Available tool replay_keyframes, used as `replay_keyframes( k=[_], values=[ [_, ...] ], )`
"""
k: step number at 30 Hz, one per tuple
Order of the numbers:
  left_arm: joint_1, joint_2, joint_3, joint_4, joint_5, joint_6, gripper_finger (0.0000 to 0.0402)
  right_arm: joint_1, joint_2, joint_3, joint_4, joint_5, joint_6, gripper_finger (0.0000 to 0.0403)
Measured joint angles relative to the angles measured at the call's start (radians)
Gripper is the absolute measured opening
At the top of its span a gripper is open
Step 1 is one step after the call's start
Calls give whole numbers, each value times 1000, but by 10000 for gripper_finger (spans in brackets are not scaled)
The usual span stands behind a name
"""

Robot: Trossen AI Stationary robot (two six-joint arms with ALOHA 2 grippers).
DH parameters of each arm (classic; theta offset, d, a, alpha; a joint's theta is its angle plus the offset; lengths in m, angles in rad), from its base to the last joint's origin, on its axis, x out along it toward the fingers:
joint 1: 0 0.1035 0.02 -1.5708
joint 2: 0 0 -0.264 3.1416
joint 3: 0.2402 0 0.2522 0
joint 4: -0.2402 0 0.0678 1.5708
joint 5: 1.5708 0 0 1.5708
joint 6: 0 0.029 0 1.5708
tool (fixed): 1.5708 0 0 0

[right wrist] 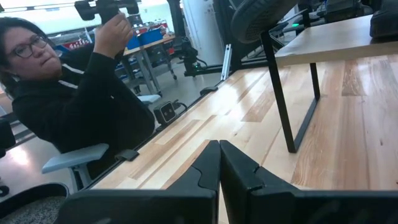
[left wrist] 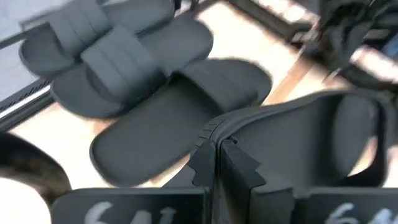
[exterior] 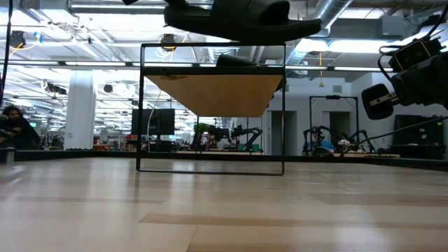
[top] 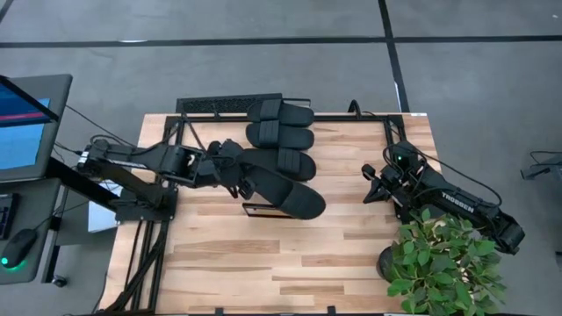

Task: Pick and place slides into the shelf
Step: Put the black slide on the shelf

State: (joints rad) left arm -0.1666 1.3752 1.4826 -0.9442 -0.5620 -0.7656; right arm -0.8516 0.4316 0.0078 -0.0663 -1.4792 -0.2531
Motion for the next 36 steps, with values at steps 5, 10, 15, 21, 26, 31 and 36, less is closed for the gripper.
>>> replay_keyframes(
  k=[5,10,15,21,26,31,36],
  values=[
    [14,-30,0,36,-14,18,0,0,0,0,0,0,0,0],
    [24,-46,0,37,-40,22,0,0,0,0,0,0,0,0],
    [29,-49,0,15,-67,21,0,0,0,0,0,0,0,0],
    [29,-49,0,11,-81,15,0,0,0,0,0,0,0,0],
    [17,-51,-18,27,-87,-22,0,0,0,0,0,0,0,0],
    [-3,-49,-79,33,-63,-98,0,0,0,0,0,0,0,0],
    [-32,-49,-123,53,-35,-167,0,0,0,0,0,0,0,0]
  ],
)
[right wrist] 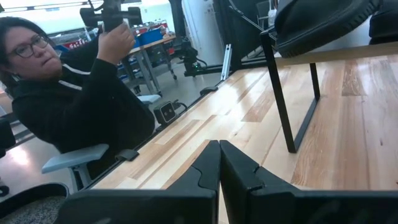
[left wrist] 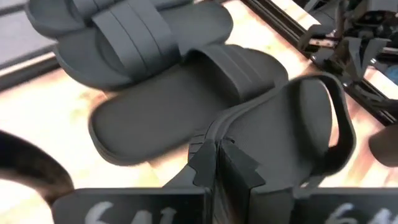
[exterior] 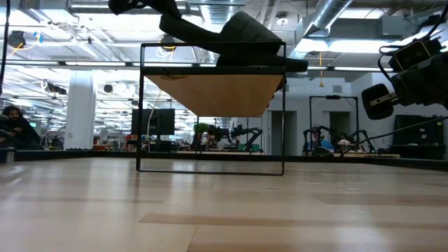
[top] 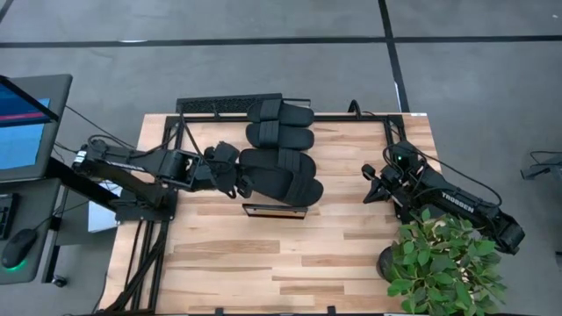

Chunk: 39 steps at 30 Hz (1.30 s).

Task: Pick and place slides into the shelf
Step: Put the black slide on the shelf, then return to Home Position

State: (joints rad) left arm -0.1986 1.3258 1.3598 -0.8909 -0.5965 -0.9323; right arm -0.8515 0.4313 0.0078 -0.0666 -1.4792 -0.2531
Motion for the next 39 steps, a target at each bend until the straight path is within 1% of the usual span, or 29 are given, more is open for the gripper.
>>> replay_keyframes(
  k=[4,10,14,17,22,26,34,39],
  values=[
    [-37,0,-24,3,8,-44,0,0,0,0,0,0,0,0],
    [-92,0,-25,-13,8,-76,0,0,0,0,0,0,0,0],
    [-117,1,-28,-61,8,-94,0,0,0,0,0,0,0,0],
    [-123,0,-58,-60,7,-91,0,0,0,0,0,0,0,0],
    [-121,-4,-98,-62,6,-28,0,0,0,0,0,0,0,0],
    [-119,-4,-99,-71,-3,49,0,0,0,0,0,0,0,0],
    [-113,-4,-99,-100,-20,124,0,0,0,0,0,0,0,0],
    [-109,-4,-99,-118,-67,179,0,0,0,0,0,0,0,0]
  ],
)
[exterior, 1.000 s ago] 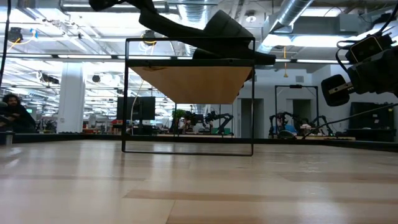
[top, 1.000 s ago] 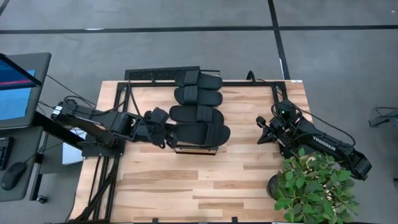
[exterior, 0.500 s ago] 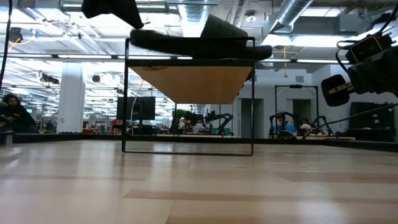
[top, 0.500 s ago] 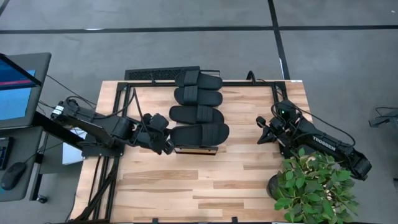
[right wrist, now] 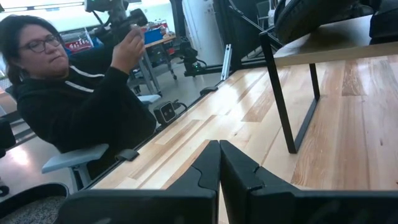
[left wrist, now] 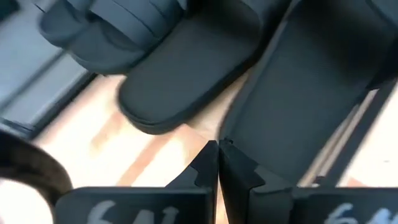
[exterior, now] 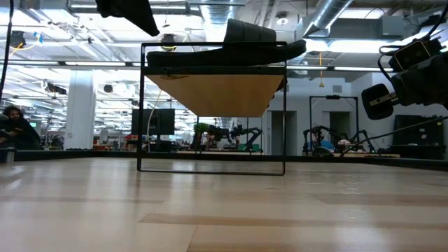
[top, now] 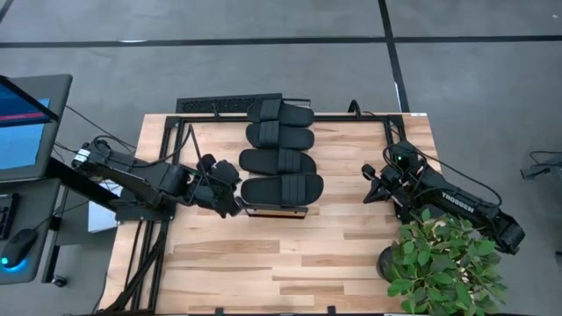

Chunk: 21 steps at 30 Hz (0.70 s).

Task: Pick and place slides into the shelf
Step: Return to Home Position

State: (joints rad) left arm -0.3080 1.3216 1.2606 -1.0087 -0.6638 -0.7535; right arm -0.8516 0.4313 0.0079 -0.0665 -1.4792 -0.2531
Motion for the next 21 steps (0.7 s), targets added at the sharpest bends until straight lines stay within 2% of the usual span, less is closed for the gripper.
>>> replay_keyframes(
  k=[6,11,17,21],
  values=[
    [-1,0,0,-57,-166,142,0,0,0,0,0,0,0,0],
    [-1,0,0,-36,-371,252,0,0,0,0,0,0,0,0],
    [-13,46,0,90,-679,197,0,0,0,0,0,0,0,0],
    [-31,128,0,118,-794,133,0,0,0,0,0,0,0,0]
  ],
)
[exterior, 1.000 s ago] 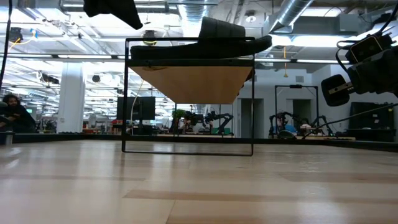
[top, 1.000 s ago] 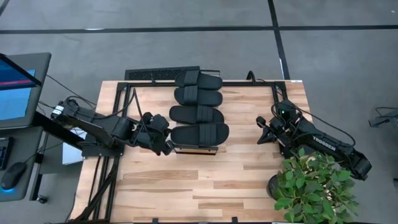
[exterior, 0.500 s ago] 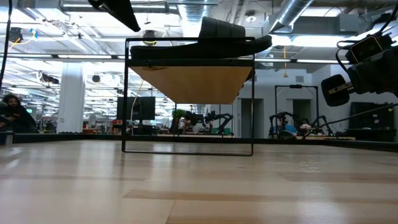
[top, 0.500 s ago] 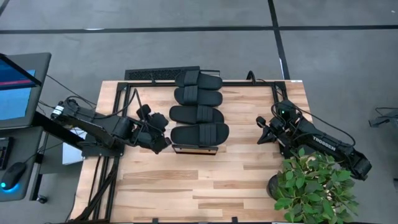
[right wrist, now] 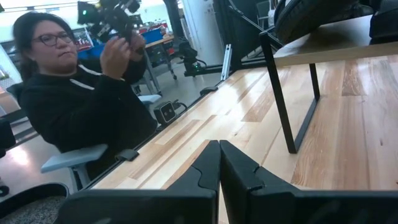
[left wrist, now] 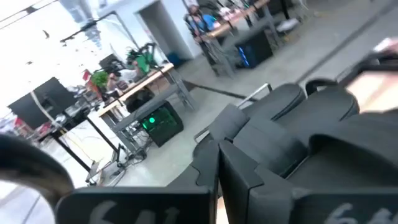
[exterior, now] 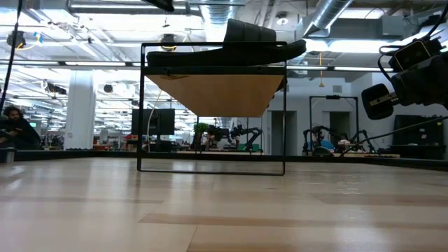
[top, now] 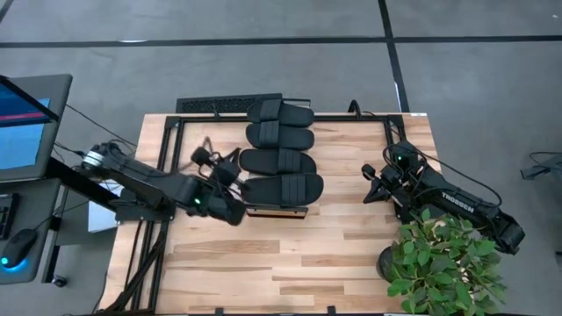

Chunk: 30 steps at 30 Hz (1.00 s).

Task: Pick and place slides into the shelf
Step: Return to Home Position

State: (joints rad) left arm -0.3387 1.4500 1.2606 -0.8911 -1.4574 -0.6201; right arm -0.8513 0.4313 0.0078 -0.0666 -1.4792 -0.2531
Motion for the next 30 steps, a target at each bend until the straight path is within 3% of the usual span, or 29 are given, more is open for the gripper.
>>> replay_keyframes(
  k=[3,6,12,16,23,25,27,30],
  values=[
    [-10,78,0,77,-61,-113,0,0,0,0,0,0,0,0],
    [-15,158,0,249,-111,-120,0,0,0,0,0,0,0,0],
    [5,242,39,685,-111,187,0,0,0,0,0,0,0,0],
    [18,236,111,905,-111,279,0,0,0,0,0,0,0,0],
    [46,237,210,978,-115,299,0,0,0,0,0,0,0,0],
    [71,237,224,1000,-115,253,0,0,0,0,0,0,0,0],
    [102,237,226,1021,-92,79,0,0,0,0,0,0,0,0],
    [154,237,226,992,49,-200,0,0,0,0,0,0,0,0]
  ],
)
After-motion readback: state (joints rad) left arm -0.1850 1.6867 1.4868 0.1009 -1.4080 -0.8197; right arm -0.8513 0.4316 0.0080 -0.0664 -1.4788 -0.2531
